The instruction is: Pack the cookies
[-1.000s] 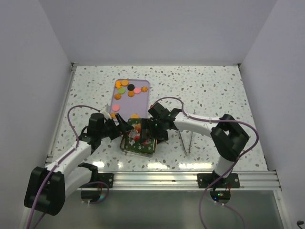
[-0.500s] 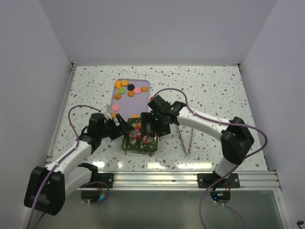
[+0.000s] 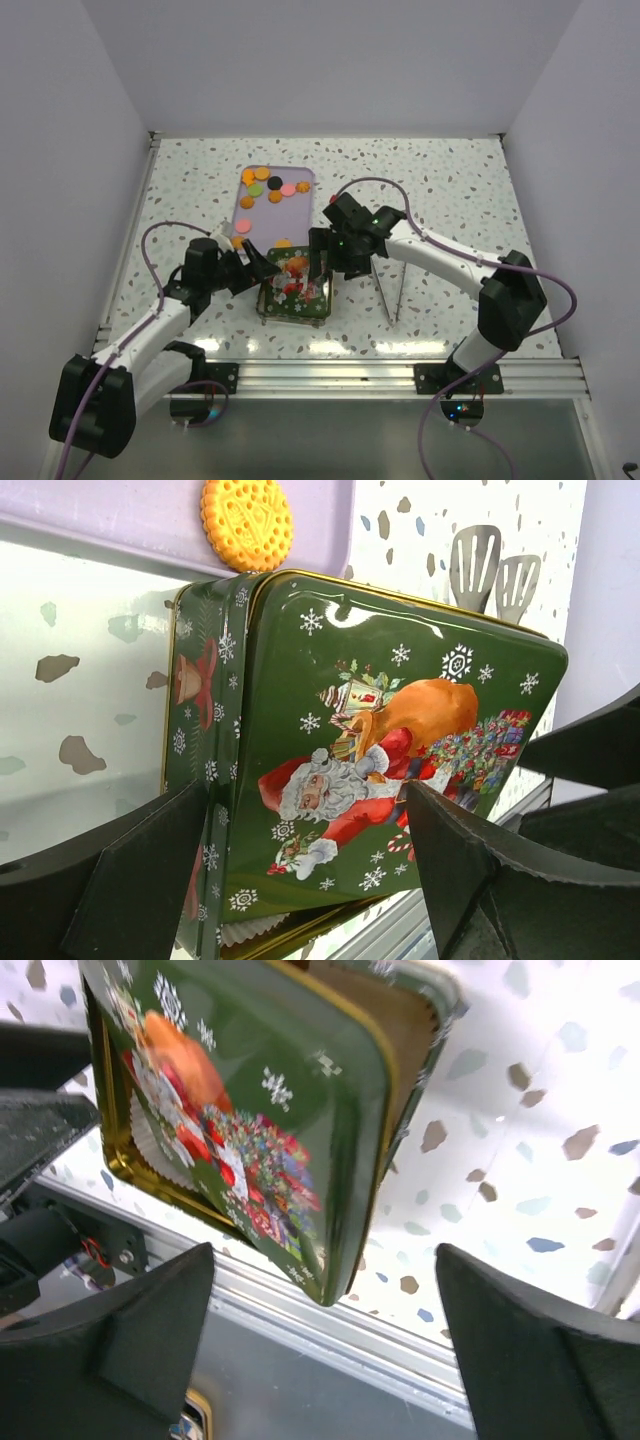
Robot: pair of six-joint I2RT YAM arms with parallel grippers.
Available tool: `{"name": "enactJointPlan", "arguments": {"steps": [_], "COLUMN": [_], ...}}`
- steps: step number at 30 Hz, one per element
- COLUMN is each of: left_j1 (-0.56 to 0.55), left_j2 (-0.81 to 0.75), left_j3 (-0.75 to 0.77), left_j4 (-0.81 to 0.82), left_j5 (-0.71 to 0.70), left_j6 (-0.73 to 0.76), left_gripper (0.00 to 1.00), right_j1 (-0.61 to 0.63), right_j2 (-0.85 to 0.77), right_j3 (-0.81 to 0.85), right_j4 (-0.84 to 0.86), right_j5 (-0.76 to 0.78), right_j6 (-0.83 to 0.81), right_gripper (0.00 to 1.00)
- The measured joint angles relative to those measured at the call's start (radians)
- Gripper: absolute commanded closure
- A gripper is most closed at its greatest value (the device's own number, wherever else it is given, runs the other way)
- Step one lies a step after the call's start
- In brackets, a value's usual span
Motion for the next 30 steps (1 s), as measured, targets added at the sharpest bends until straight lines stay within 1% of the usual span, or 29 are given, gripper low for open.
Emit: {"name": "enactJointPlan", "arguments": {"steps": [3,5,6,9,10,12,13,17,30], "left_j1": [0.000,0.000,0.000,0.000,0.000,0.000,0.000,0.000,0.000], "left_j2": [-0.014,-0.024,-0.027,-0.043,-0.050,-0.061,-0.068,-0.092,-0.112], "left_j3": [0.000,0.000,0.000,0.000,0.000,0.000,0.000,0.000,0.000], "left_j4": [-0.009,-0.012,-0.014,-0.030,-0.035,-0.045,-0.053,-0.075,-0.133], "left_j5": [0.000,-0.001,-0.001,-0.003,-0.004,-0.007,-0.008,-0.016,-0.041], "left_j6": [-0.001,-0.001,-0.001,-0.003,-0.003,-0.003,-0.003,-0.002,0.000], "left_gripper": [0.14,0.15,0.15,0.14,0.14,0.14,0.14,0.15,0.15], "right_j1": [-0.023,-0.033,-0.035,-0.035,-0.037,-0.039,-0.039,-0.045,-0.046], "right_j2": [-0.019,-0.024,-0.023,-0.016,-0.011,0.002,0.010,0.042,0.072], "right_j3": [0.000,0.000,0.000,0.000,0.000,0.000,0.000,0.000,0.000], "right_j4": [0.001,0.001,0.001,0.002,0.003,0.008,0.011,0.022,0.048], "right_j5": [0.010,0.013,0.013,0.013,0.014,0.013,0.012,0.010,0.009], "right_j6": [-0.004,-0.006,-0.008,-0.014,-0.015,-0.019,-0.020,-0.026,-0.040], "right_gripper": [0.18,0.20,0.24,0.28,0.33,0.37,0.42,0.51,0.57]}}
